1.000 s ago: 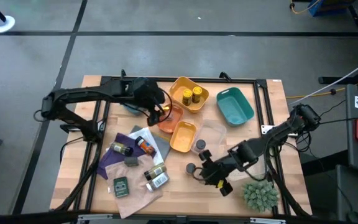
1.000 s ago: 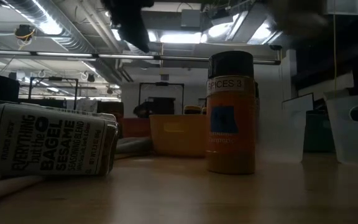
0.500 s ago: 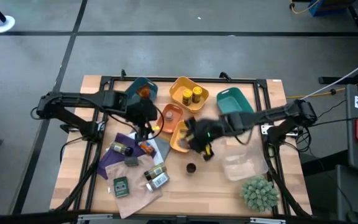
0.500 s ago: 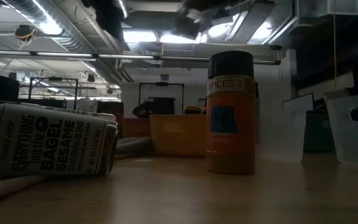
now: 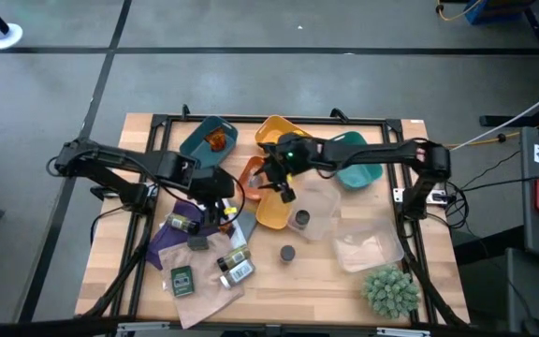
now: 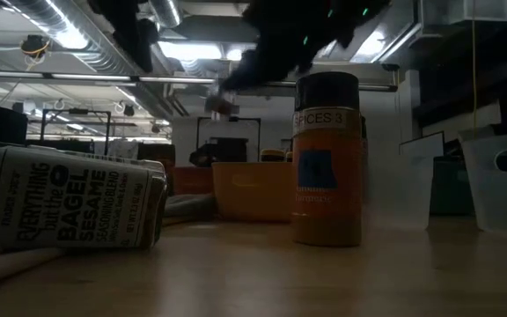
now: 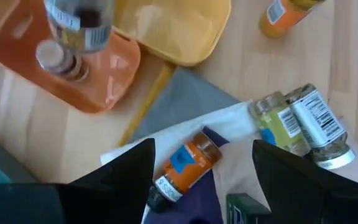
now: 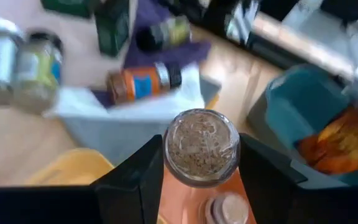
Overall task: Sort spices by type
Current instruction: Put the brown seasoning bottle into the orange bin, then put the black seasoning can into the small yellow bin
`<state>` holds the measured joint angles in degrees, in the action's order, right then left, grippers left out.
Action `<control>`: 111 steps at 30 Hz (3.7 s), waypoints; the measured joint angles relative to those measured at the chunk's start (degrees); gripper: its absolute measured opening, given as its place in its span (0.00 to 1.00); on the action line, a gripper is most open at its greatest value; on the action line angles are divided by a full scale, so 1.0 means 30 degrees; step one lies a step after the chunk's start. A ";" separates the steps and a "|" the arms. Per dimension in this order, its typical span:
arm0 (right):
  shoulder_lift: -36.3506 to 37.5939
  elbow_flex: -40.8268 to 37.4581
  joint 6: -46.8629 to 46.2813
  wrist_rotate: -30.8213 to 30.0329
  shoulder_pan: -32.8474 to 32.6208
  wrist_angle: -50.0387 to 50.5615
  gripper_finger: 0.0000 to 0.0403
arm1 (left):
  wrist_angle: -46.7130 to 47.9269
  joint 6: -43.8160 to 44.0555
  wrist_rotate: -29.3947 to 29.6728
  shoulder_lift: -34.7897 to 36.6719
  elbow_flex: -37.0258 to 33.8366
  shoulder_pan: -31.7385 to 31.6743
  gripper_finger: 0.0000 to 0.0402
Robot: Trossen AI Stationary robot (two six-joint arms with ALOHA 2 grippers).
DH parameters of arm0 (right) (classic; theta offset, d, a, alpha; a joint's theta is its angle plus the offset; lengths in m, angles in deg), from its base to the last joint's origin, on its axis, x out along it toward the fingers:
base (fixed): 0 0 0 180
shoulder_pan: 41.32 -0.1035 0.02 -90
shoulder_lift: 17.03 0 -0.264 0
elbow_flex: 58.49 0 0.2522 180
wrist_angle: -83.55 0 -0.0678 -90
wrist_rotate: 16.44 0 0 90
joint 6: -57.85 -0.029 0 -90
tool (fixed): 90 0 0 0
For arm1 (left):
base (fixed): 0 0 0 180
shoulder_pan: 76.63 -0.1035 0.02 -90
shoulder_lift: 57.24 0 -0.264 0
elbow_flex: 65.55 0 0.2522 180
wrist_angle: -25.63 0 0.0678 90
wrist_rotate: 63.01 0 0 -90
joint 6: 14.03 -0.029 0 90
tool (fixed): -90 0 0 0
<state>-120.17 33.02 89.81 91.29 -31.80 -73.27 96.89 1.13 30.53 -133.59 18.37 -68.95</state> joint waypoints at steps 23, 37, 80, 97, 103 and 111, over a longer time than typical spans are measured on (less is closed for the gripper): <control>-0.4625 -0.0007 -0.0759 0.0404 0.1086 -0.1182 0.45 | -0.1525 0.1319 0.0047 -0.0007 -0.2363 0.0066 0.63; -0.4625 0.0000 -0.0714 -0.0553 0.1071 -0.1220 0.59 | -0.1532 0.1319 0.0040 -0.0007 -0.2355 0.0051 0.63; -0.3767 0.6971 0.0469 -0.1370 -0.1832 1.4522 0.66 | 0.2522 0.2459 -0.1525 0.0516 -0.3566 -0.0738 0.63; -0.3234 0.6958 -0.0161 -0.2923 -0.3430 1.5844 0.66 | 0.1967 1.1507 0.0504 0.0994 -0.3783 0.7067 0.63; -0.3235 0.6958 -0.0796 -0.3214 -0.3697 1.5876 0.66 | 0.2031 1.1386 0.1886 0.0041 -0.3783 0.8718 0.63; -0.3241 0.6958 -0.1073 -0.3667 -0.3934 1.5893 0.66 | 0.1757 1.1520 0.2264 -0.0836 -0.3798 0.9684 0.63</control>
<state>-129.89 53.90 86.59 80.29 -43.61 -25.59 102.17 35.69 37.33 -136.10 6.97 -39.90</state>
